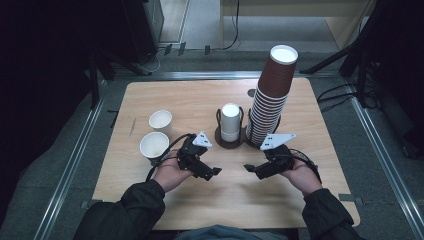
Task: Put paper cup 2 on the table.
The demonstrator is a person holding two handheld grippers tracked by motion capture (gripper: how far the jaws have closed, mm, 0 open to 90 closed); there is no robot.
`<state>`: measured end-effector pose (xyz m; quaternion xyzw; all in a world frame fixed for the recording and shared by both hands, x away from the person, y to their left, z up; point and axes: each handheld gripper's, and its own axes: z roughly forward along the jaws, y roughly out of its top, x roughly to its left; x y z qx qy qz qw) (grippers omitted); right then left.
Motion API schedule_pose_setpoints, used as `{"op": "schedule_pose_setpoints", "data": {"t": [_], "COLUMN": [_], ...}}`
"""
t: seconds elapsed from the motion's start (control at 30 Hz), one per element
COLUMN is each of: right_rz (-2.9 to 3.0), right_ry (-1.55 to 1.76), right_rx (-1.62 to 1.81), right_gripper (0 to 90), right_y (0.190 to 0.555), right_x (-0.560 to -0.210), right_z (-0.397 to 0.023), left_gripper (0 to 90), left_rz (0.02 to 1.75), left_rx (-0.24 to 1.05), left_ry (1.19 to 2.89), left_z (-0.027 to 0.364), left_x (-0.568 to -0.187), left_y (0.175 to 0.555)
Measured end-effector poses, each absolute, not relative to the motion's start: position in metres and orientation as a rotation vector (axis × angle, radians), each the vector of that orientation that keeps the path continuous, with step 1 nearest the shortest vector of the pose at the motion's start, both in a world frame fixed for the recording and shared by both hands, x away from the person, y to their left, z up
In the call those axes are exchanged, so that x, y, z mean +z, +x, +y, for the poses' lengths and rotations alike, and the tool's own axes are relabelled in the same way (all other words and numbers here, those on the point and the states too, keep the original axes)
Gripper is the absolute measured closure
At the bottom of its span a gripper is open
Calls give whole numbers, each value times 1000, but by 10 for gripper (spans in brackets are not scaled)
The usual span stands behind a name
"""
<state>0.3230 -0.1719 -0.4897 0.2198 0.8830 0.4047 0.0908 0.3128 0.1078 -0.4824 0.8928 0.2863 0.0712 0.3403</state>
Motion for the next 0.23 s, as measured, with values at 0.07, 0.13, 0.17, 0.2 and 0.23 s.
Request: {"op": "schedule_pose_setpoints", "data": {"t": [0.07,0.13,0.17,0.2,0.23], "right_rz": [2627,2628,2628,2630,2631], "right_ry": [652,649,648,648,648], "right_rx": [1201,1199,1197,1198,1196], "right_gripper": [150,150,150,150,150], "right_y": [323,323,323,323,324], "right_x": [-490,-490,-490,-490,-490], "right_z": [-172,-171,-171,-171,-171], "left_gripper": [0,0,0,0,0], "left_rz": [745,746,746,750,752], "left_rx": [183,183,180,174,165], "left_ry": [2322,2324,2327,2324,2329], "left_z": [108,109,109,109,109], "left_x": [-482,-482,-483,-484,-485], "left_y": [313,313,313,314,314]}}
